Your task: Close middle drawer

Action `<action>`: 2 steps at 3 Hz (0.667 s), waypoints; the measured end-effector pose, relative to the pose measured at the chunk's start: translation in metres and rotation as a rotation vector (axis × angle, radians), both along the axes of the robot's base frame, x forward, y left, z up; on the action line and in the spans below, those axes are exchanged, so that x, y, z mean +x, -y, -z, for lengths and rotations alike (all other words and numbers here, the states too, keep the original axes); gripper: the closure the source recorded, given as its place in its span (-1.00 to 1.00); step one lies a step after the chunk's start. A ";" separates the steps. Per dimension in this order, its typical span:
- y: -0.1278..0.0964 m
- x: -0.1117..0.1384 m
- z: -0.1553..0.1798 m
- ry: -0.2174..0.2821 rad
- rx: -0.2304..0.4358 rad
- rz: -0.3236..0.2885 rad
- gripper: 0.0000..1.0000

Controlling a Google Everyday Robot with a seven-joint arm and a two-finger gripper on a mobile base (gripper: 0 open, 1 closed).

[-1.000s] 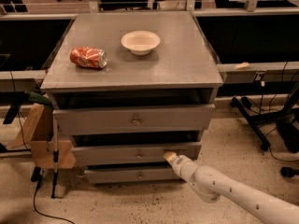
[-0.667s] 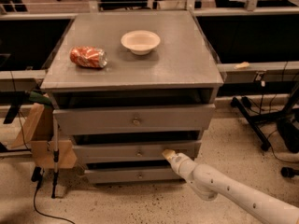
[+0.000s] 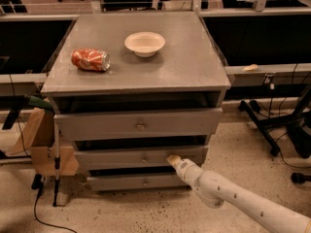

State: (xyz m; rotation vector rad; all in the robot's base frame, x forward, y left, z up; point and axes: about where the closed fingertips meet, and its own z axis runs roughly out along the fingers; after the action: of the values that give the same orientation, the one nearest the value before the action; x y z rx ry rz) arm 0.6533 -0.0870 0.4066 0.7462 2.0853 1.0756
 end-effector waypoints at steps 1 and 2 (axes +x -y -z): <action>-0.001 0.000 0.000 0.003 0.009 0.008 1.00; -0.001 0.000 -0.001 0.003 0.023 0.021 1.00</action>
Offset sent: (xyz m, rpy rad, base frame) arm 0.0225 -0.0029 -0.0013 0.1024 -0.0045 -0.1043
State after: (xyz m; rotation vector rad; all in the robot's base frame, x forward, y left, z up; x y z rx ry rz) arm 0.6535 -0.0860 0.4071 0.7751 2.0613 1.0899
